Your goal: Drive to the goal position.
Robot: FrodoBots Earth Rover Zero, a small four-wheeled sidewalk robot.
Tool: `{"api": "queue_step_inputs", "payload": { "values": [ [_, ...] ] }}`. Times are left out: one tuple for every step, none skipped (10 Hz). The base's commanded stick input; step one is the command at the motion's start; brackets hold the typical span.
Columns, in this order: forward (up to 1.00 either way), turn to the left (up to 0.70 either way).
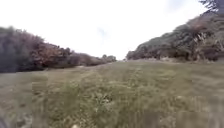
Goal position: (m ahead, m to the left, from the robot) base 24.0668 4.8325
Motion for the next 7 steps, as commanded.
{"api": "queue_step_inputs", "payload": {
  "values": [
    [1.00, 0.00],
    [1.00, 0.00],
    [1.00, 0.00],
    [1.00, 0.00],
    [1.00, 0.00],
    [1.00, 0.00],
    [1.00, 0.00]
  ]
}}
